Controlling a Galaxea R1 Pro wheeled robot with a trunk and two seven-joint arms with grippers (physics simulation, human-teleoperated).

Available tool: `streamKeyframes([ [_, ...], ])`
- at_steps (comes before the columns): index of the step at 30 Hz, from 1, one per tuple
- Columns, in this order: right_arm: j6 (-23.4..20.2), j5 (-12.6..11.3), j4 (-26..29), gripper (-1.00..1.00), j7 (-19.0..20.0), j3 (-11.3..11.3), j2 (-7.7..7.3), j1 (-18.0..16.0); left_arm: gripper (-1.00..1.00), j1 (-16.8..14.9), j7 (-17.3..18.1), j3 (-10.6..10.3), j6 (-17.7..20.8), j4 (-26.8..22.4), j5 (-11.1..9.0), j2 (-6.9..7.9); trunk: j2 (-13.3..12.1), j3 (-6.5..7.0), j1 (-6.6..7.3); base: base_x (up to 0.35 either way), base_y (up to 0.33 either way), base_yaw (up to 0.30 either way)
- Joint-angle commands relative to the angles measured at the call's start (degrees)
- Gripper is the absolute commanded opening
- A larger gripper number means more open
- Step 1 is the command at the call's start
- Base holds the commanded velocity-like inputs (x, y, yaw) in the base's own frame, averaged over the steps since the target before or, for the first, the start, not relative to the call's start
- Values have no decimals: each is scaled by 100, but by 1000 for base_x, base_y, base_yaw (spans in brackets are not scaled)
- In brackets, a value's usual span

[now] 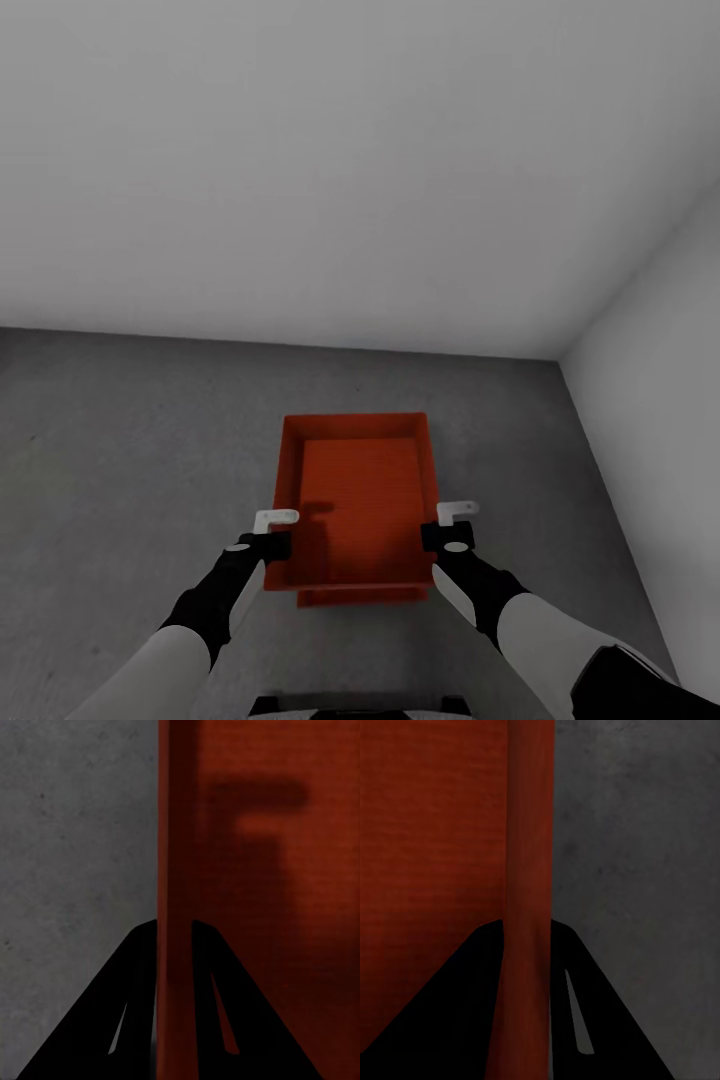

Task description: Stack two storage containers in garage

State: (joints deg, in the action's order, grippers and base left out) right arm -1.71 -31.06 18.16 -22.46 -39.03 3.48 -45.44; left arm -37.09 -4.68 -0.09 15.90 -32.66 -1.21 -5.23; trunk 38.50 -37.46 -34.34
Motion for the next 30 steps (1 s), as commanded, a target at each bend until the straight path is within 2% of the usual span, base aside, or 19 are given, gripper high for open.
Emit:
streamKeyframes([
  [1, -23, -155, -287, -100, -67, -105, -9, -8, -100, 0, 2, -107, 27, -24, -46, 4, 6, -14, -1, 0, 0, 0],
  [21, -23, -155, -287, -100, -71, -105, -13, -8, -100, 0, 5, -108, 5, -29, -43, 11, 6, -199, -1, 43, 0, 0],
  [30, -14, -155, -287, -100, -74, -105, -14, -8, -100, 0, -6, -111, -13, -29, -37, 13, 6, -217, -1, 2, 0, 0],
])
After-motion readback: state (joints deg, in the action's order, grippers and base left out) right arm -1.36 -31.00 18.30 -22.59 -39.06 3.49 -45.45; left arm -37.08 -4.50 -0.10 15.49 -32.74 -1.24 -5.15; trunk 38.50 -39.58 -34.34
